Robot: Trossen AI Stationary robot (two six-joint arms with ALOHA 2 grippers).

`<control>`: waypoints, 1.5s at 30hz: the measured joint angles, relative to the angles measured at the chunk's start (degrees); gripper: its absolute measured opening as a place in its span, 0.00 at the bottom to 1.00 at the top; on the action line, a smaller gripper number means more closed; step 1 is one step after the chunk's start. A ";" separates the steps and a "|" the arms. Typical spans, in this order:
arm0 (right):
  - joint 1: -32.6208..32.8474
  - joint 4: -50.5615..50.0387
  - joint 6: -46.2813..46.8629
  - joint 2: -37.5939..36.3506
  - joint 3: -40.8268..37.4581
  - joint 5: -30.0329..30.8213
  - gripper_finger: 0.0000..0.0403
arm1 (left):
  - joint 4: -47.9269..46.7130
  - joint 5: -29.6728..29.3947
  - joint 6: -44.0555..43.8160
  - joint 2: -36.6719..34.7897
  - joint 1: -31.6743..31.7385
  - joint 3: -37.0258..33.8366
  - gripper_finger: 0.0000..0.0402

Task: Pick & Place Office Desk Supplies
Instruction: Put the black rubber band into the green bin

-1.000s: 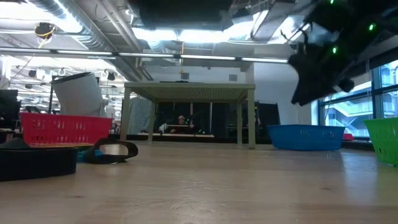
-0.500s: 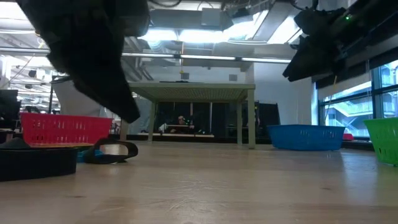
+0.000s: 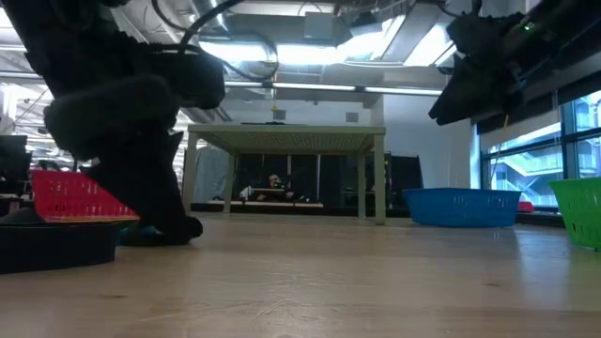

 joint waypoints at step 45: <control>10.07 29.53 -33.25 2.90 -0.30 -3.06 0.30 | 7.44 -21.22 44.68 -0.68 0.93 22.55 0.01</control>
